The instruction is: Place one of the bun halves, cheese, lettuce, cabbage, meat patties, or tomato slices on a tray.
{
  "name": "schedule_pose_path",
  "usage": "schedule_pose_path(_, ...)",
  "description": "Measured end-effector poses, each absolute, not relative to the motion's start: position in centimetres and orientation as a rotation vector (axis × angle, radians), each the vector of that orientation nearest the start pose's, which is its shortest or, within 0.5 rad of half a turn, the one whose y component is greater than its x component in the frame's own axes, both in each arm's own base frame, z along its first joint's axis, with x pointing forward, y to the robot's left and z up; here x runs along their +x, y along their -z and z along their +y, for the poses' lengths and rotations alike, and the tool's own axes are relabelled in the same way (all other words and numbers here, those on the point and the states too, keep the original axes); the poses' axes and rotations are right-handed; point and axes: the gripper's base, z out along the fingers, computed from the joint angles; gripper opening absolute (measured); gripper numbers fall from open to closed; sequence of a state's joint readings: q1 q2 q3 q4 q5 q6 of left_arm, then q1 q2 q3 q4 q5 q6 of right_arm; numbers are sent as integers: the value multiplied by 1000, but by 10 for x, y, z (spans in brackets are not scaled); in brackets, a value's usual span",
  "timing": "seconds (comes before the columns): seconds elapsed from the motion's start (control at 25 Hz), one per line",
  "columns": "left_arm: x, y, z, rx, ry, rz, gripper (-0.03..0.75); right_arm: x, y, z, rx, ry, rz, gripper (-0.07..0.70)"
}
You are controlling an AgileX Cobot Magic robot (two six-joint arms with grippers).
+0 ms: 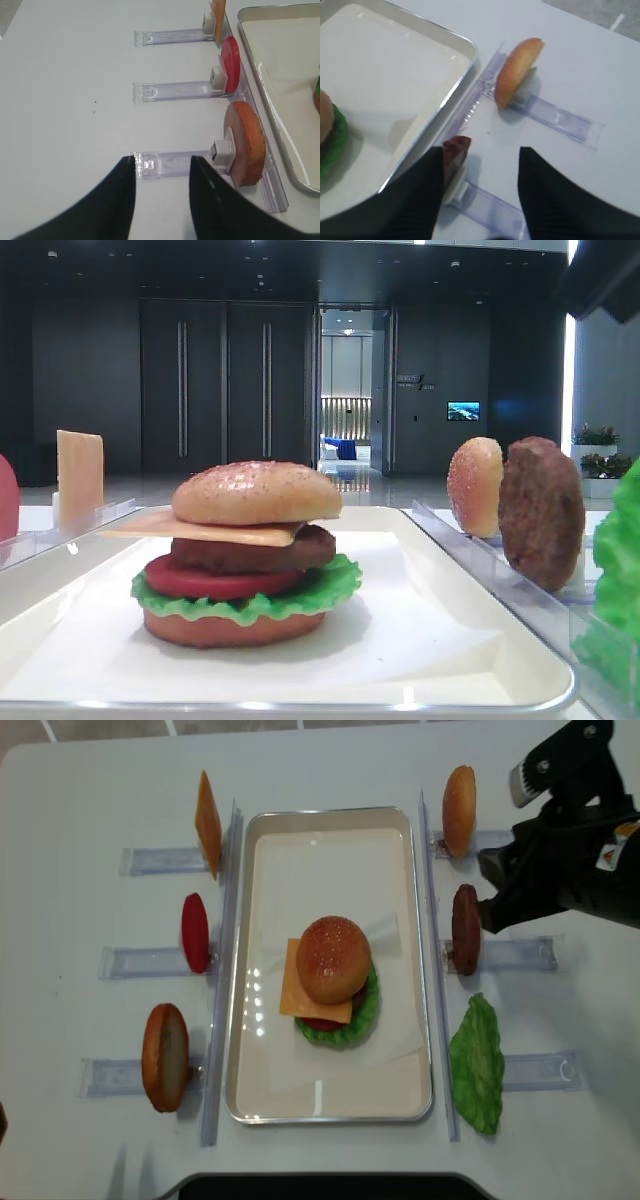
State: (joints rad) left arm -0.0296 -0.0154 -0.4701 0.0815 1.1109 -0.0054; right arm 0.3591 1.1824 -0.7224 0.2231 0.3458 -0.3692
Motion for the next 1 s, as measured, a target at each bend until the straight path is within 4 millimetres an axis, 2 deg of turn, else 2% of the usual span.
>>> schedule_pose_path(0.24,-6,-265,7,19,-77,2107,282,195,-297,44,-468,-86,2218,322)
schedule_pose_path(0.44,-6,-265,7,19,-77,2107,282,153,-322,11,-295,47,2197,309)
schedule_pose_path(0.64,-6,-265,7,18,-77,2107,282,100,-335,1,-230,105,2183,308)
schedule_pose_path(1.0,-6,-265,7,18,-77,2107,282,16,-335,-3,-84,101,2117,292)
